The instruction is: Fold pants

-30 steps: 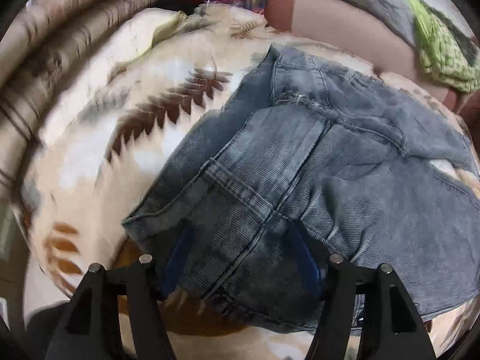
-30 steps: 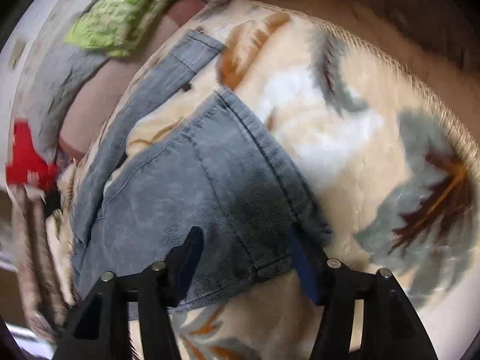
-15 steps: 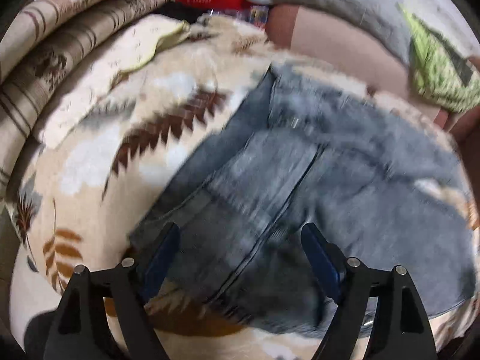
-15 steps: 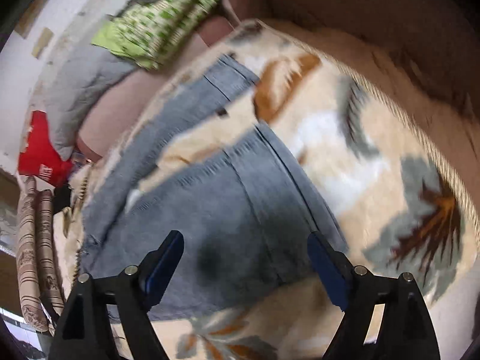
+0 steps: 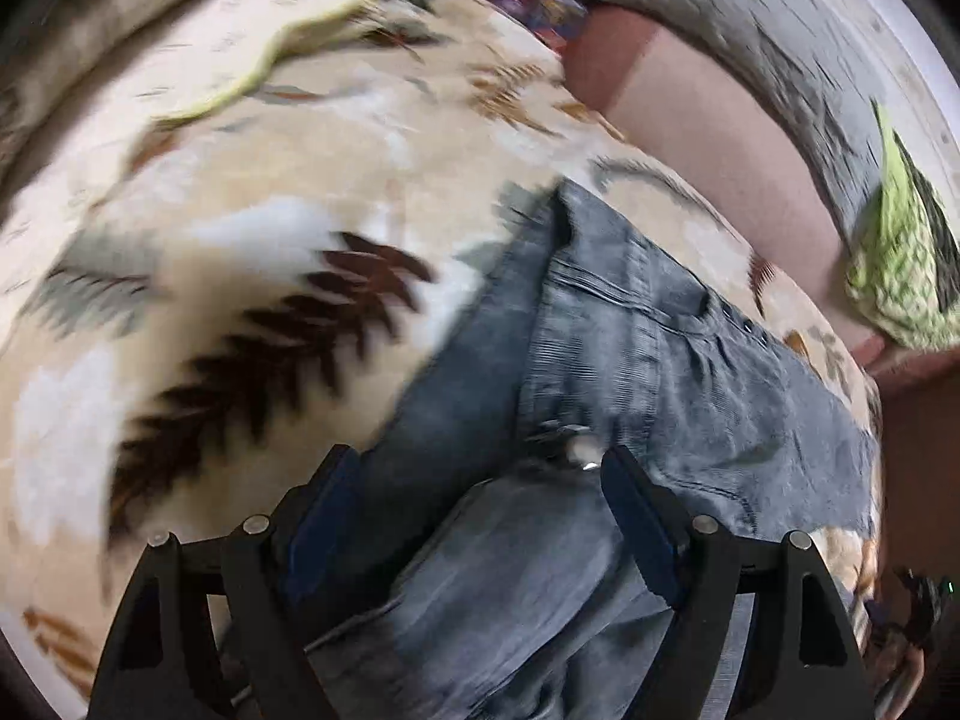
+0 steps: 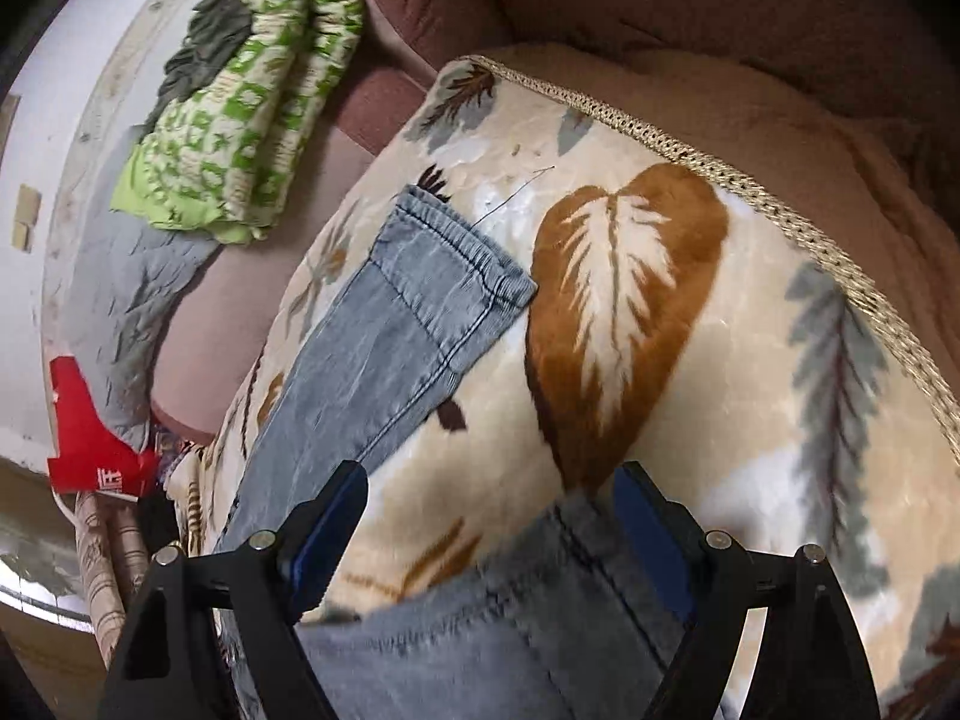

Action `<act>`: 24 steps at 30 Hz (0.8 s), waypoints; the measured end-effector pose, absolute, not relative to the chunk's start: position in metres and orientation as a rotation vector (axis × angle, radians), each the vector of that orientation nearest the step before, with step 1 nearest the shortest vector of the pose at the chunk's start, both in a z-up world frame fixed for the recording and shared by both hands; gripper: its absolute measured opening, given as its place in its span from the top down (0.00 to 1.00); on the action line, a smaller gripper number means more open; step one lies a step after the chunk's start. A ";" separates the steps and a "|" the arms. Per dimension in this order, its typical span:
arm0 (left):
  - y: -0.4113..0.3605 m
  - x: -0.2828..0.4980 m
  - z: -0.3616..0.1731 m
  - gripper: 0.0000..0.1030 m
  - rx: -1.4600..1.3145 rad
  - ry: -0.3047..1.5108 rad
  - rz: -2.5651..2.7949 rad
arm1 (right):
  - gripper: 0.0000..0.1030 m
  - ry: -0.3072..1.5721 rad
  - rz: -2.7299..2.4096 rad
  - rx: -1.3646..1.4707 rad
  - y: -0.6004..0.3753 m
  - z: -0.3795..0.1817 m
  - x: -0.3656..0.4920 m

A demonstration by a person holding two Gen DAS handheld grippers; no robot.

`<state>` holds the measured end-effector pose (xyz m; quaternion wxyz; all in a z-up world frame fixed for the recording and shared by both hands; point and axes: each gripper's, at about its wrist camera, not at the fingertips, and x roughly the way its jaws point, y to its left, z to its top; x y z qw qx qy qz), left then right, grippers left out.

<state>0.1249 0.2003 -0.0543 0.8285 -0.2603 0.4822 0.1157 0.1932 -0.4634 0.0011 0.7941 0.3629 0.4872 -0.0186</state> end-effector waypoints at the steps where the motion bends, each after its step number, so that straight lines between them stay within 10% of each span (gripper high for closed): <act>1: 0.200 0.132 -0.057 0.20 -0.533 1.039 0.250 | 0.17 1.048 -0.038 0.780 -0.463 0.000 0.194; 5: 0.197 0.154 -0.066 0.34 -0.489 1.086 0.239 | 0.17 1.064 -0.024 0.775 -0.459 -0.011 0.208; 8: 0.191 0.164 -0.061 0.94 -0.439 1.097 0.182 | 0.17 1.062 -0.035 0.786 -0.462 -0.015 0.219; 21: 0.211 0.171 -0.060 1.00 -0.445 1.061 0.273 | 0.16 1.032 -0.161 0.918 -0.478 -0.034 0.273; 24: 0.203 0.169 -0.060 1.00 -0.488 1.069 0.172 | 0.35 1.057 -0.187 0.839 -0.472 -0.032 0.284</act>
